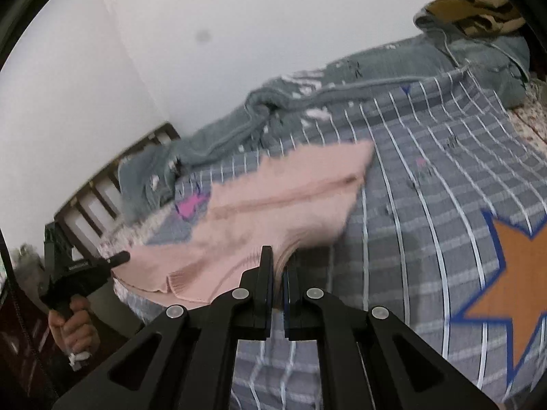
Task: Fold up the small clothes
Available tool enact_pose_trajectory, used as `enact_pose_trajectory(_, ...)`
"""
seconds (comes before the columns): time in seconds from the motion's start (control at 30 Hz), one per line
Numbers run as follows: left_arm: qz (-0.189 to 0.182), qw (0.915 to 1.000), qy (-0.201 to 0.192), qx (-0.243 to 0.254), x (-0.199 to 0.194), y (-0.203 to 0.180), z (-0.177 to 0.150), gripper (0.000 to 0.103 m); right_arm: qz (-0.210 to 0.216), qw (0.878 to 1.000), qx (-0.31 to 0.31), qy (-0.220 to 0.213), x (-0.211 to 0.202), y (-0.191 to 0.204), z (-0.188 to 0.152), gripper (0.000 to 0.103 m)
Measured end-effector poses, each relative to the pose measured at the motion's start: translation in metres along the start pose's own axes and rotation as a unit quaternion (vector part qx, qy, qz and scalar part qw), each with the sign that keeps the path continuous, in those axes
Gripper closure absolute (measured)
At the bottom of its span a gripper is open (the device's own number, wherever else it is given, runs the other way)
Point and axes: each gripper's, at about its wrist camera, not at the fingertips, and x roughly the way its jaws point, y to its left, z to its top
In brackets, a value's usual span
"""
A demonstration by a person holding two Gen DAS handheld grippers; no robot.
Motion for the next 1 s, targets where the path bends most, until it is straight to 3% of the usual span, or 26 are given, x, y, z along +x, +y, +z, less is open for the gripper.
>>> enact_pose_trajectory(0.23,0.012,0.9995,-0.028,0.012,0.029,-0.023,0.064,0.094,0.014,0.999,0.014,-0.039,0.032,0.009,0.071,0.099)
enact_pose_trajectory(0.47,0.025,0.9991,-0.033,-0.002,0.079,-0.022,0.11,0.094,0.026,0.997,0.045,-0.059,0.079,0.006,0.125,0.099)
enact_pose_trajectory(0.6,0.037,0.9986,-0.037,-0.007,0.109,-0.017,0.126,0.094,0.031,0.996,0.06,-0.064,0.114,-0.006,0.145,0.098)
enact_pose_trajectory(0.73,0.031,0.9978,-0.042,-0.043,0.145,-0.007,0.142,0.094,0.023,0.995,0.077,-0.058,0.151,-0.022,0.155,0.098)
enact_pose_trajectory(1.0,0.065,0.9961,-0.025,-0.054,0.218,0.001,0.16,0.094,-0.022,0.996,0.079,-0.035,0.23,-0.061,0.159,0.098)
